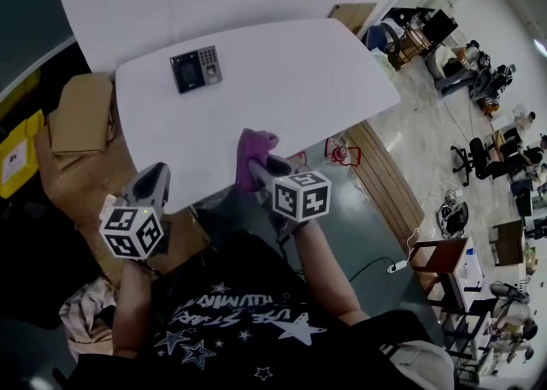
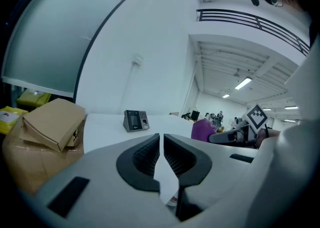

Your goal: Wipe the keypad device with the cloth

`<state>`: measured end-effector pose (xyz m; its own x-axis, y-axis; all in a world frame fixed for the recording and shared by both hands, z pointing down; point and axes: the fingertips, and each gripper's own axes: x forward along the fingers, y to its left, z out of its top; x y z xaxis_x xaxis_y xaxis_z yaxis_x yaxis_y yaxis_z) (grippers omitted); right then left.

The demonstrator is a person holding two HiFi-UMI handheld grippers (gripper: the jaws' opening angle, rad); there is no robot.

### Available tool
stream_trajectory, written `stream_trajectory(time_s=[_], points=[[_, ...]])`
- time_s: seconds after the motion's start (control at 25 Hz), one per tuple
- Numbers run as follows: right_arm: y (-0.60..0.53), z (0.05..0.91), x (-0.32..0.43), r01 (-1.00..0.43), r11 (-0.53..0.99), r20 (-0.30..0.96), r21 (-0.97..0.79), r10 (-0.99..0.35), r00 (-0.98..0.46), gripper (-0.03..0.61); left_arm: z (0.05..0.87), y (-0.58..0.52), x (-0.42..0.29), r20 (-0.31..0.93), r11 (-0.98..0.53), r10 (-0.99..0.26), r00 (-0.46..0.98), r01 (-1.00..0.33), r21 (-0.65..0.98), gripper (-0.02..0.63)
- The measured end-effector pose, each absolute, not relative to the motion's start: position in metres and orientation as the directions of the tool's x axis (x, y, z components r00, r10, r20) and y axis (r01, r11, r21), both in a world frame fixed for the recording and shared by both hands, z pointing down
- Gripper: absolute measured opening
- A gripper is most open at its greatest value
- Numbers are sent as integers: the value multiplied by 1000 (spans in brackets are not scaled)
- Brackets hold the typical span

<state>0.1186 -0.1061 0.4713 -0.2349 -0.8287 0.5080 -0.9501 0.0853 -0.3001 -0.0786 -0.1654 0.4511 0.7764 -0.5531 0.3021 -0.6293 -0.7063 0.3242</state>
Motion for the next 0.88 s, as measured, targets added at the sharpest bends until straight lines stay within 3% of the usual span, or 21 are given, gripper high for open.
stream_trajectory(time_s=[0.88], points=[[-256, 485, 146, -903, 271, 510, -332, -754, -414, 100, 461, -265, -59, 348, -560, -688, 637, -771, 304, 31]])
